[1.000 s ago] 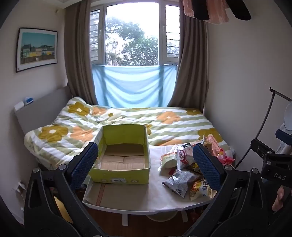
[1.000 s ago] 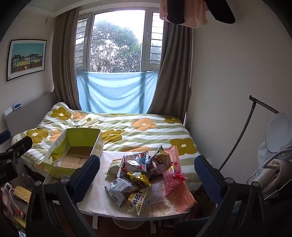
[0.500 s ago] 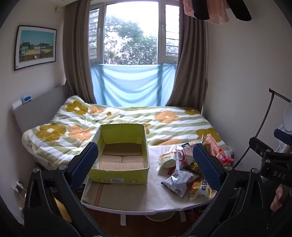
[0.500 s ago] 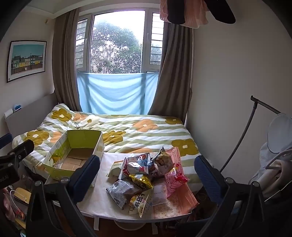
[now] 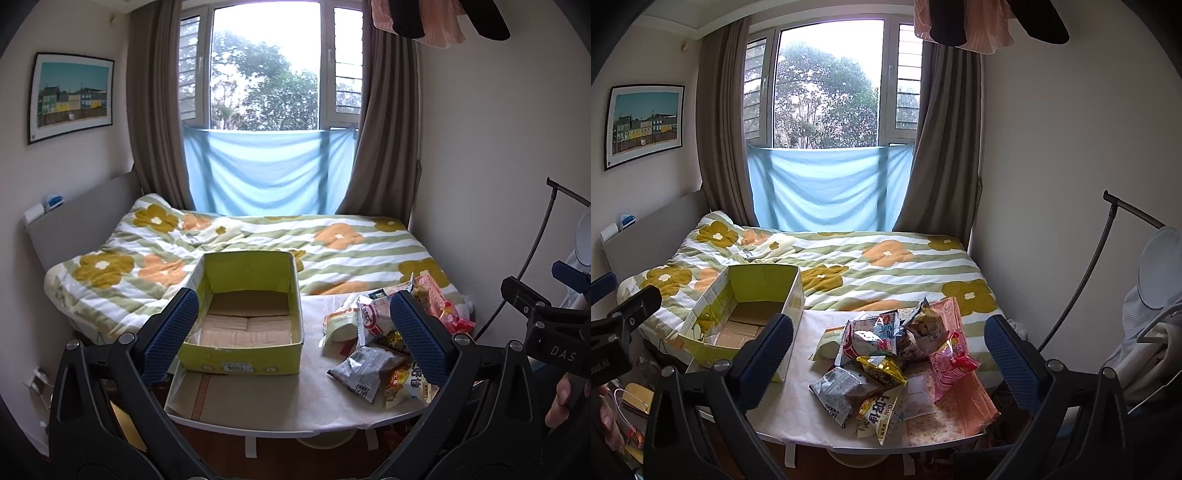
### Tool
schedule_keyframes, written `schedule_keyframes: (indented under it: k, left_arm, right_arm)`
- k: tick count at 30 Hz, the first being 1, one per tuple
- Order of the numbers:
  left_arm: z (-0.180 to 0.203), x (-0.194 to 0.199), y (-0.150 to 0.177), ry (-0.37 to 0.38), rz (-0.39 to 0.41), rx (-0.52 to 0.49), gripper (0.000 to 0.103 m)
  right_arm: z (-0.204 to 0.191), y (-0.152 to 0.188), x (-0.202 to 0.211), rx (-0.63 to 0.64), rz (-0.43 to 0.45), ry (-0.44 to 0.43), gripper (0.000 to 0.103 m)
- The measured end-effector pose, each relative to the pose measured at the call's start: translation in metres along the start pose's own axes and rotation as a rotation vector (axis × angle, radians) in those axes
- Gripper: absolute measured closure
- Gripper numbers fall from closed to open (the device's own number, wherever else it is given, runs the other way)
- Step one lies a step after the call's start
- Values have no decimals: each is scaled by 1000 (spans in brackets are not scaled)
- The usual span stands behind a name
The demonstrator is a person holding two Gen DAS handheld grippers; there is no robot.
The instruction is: Organize snacks
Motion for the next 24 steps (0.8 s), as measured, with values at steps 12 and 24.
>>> schedule_keyframes:
  k: [12, 24]
  left_arm:
    - [2, -12, 5, -12, -30, -6, 0]
    - [1, -20, 13, -22, -63, -6, 0]
  right_arm:
    - [-12, 2, -9, -7, -24, -12, 0]
    - [-6, 10, -18, -26, -56, -34, 0]
Point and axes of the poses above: each gripper's, at about its wrist camera, not at the fingertips, and x roughly against the way its jaws point, z to its right, y to its underside, the point moved 8 cm from there along -x, roughly the way its jaws point, and after that the axes turned 15 degrees about x, right-handed, at the moved point
